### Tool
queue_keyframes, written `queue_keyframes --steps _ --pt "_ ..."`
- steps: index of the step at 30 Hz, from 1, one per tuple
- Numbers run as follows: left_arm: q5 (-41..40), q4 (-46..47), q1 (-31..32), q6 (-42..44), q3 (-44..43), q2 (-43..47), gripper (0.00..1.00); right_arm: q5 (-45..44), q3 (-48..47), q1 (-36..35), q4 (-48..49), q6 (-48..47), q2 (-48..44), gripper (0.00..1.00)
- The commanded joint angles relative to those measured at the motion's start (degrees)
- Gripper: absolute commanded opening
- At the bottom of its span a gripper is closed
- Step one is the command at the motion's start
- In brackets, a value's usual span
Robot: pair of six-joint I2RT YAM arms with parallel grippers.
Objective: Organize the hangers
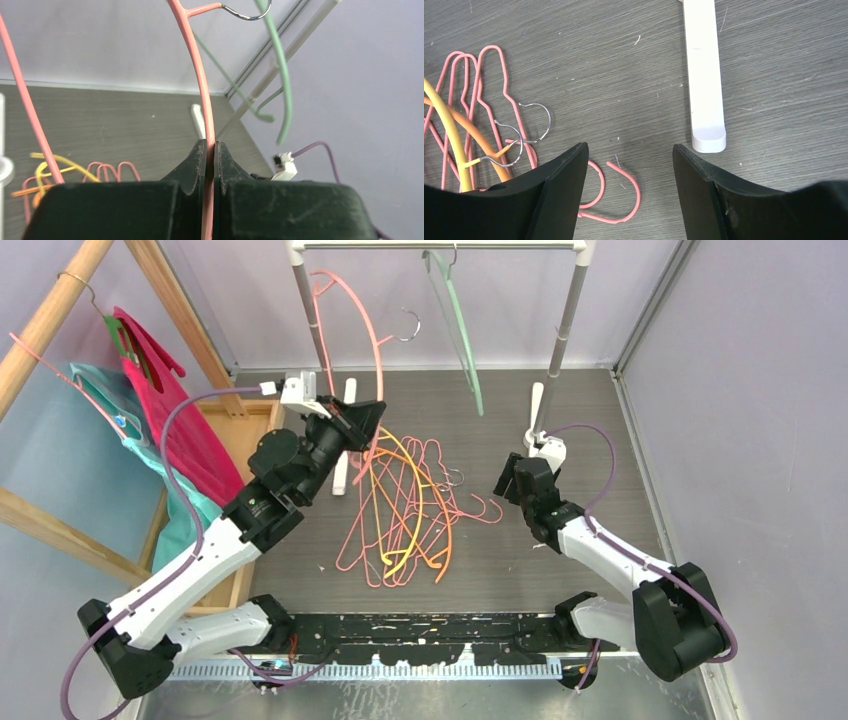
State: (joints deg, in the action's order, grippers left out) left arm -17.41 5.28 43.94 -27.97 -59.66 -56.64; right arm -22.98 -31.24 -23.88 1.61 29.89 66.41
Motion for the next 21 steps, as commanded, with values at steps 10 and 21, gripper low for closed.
queue_keyframes --steps 10,21 --pt "11.85 18.19 -6.54 -14.45 -11.26 -11.47 0.00 -3.97 -3.85 0.15 -0.68 -1.36 -2.44 0.68" --pt "18.29 31.48 -7.91 -17.19 -8.08 -13.68 0.00 -4.56 -4.38 0.15 -0.99 -1.76 -1.89 0.68"
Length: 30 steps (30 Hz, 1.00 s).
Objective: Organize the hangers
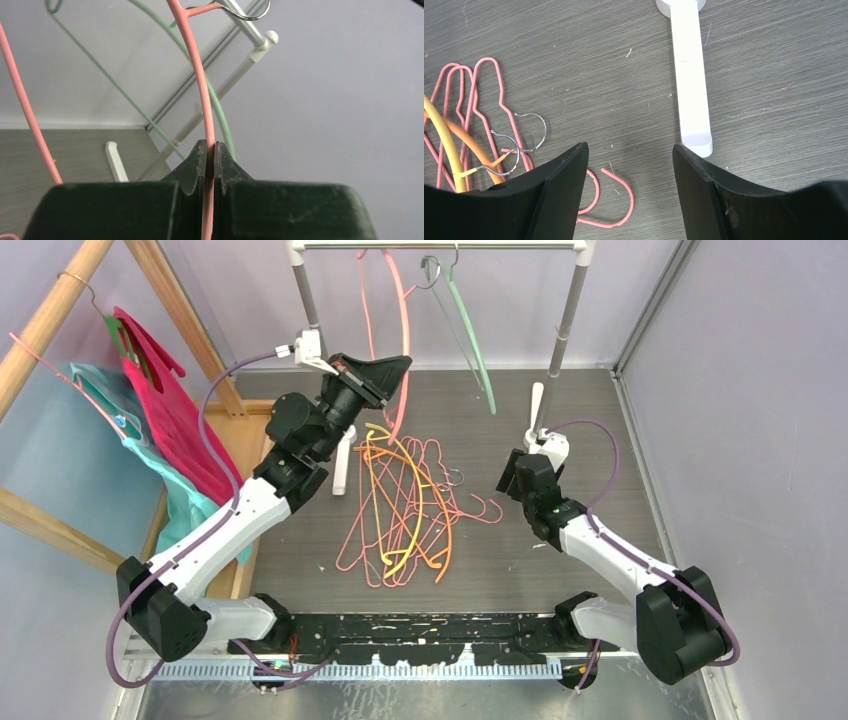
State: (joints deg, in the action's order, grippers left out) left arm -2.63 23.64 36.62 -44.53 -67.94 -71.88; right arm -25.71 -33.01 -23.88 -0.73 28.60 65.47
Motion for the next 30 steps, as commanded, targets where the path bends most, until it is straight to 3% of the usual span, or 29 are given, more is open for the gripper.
queue_keyframes --steps 1,12,22,30 --pt "3.81 14.01 -0.71 -0.89 0.67 1.56 0.00 -1.82 -2.52 0.15 1.45 -0.44 -0.76 0.68" --pt "2.04 13.81 -2.51 -7.19 -3.32 -5.08 0.00 -2.44 -2.66 0.15 1.28 -0.73 -1.03 0.69" --pt "2.48 19.18 -2.51 -11.68 -6.93 -12.28 0.00 -2.17 -2.15 0.50 1.26 -1.35 -0.66 0.68" --pt "6.00 21.21 -2.70 -10.88 -2.06 -9.30 0.00 -1.42 -2.04 0.74 1.82 -1.06 0.60 0.68"
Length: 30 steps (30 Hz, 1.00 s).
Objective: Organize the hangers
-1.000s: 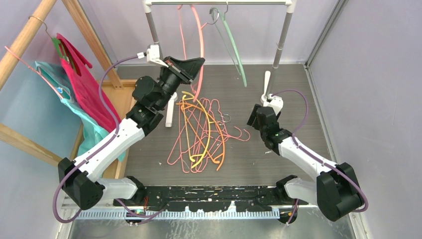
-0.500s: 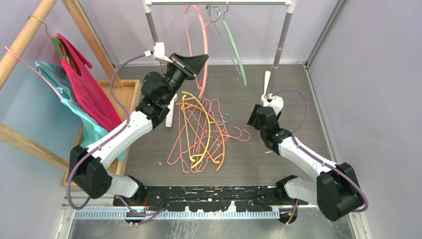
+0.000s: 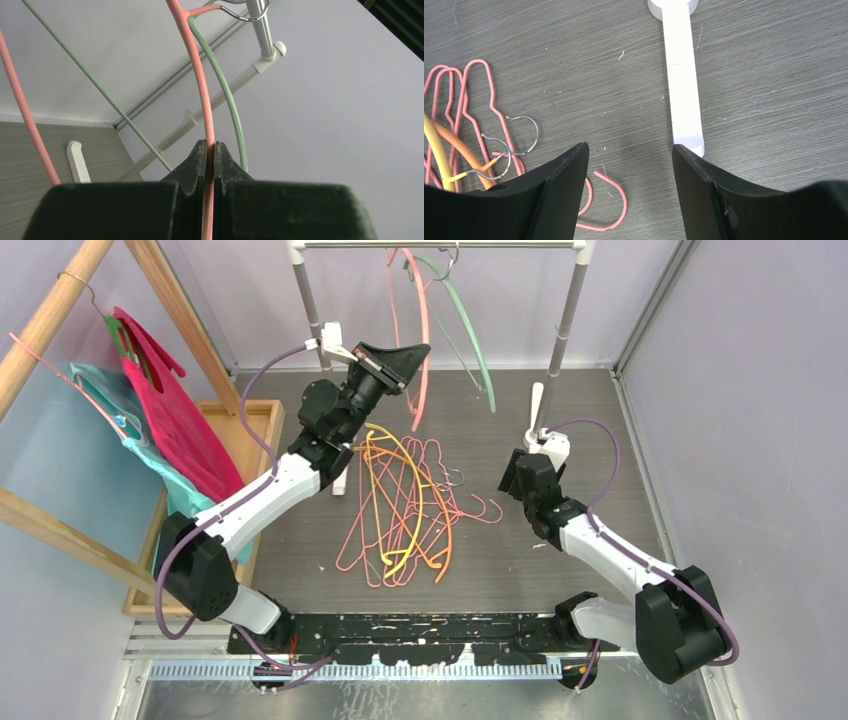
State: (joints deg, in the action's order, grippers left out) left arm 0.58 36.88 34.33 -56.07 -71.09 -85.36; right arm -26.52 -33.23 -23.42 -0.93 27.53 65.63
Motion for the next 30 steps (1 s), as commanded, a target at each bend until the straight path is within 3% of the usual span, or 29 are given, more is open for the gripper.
queue_keyframes --steps 1,9,15,30 --pt "3.18 8.05 -0.40 0.74 2.00 5.08 0.00 -0.43 -1.76 0.26 2.13 0.11 0.72 0.68" --pt "4.96 7.37 -0.40 2.14 5.93 10.45 0.00 0.27 -2.12 0.28 2.62 0.48 1.88 0.68" --pt "5.83 6.93 -0.40 2.44 2.59 9.77 0.00 0.50 -2.93 0.28 2.36 0.51 2.39 0.67" --pt "-4.42 2.15 -0.49 -3.22 -1.67 2.51 0.00 0.06 -3.95 0.32 1.51 -0.20 2.03 0.68"
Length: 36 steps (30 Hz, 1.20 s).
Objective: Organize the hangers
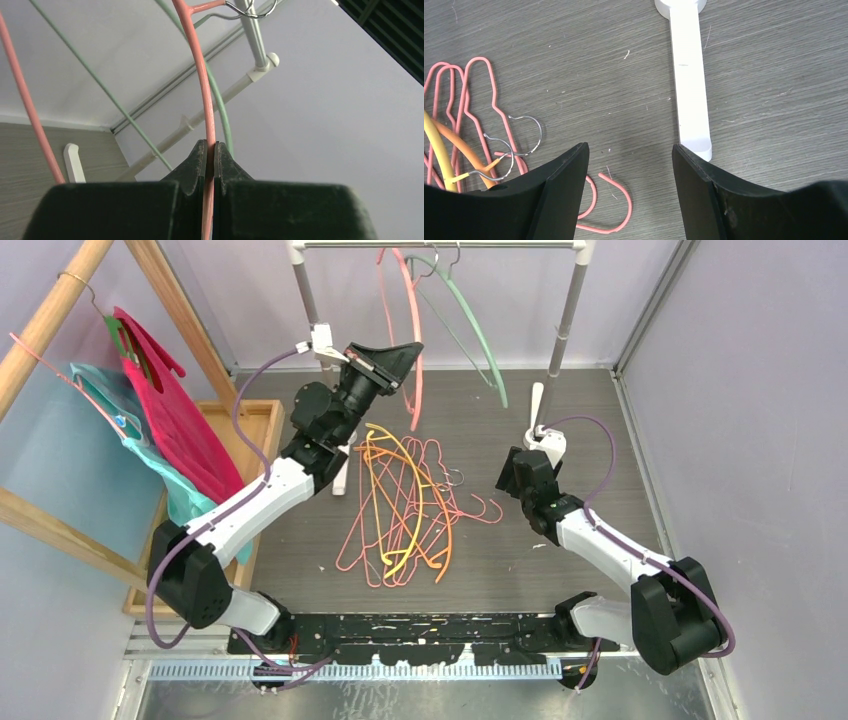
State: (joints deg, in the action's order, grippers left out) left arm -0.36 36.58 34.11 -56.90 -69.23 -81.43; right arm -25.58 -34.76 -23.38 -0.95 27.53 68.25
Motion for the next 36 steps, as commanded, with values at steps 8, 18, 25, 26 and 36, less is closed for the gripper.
queue_keyframes --steps 8,18,25,26,36 --pt "-0.14 1.50 -0.29 -6.86 -9.67 -8.21 0.00 -1.55 -1.68 0.30 1.45 -0.37 -1.00 0.67" --pt "0.06 6.46 -0.28 -5.64 0.51 -2.47 0.00 -1.28 -1.26 0.44 2.00 -0.16 -0.18 0.68" --pt "3.09 10.88 -0.27 -3.75 6.41 3.02 0.00 -0.19 -1.17 0.44 2.44 0.46 0.92 0.67" --pt "3.57 11.45 -0.26 -3.74 6.66 3.57 0.00 -0.25 -1.11 0.41 2.39 0.50 0.94 0.67" --pt "6.60 12.33 -1.00 -3.60 3.24 5.66 0.00 0.00 -1.99 0.40 2.40 0.51 2.06 0.67"
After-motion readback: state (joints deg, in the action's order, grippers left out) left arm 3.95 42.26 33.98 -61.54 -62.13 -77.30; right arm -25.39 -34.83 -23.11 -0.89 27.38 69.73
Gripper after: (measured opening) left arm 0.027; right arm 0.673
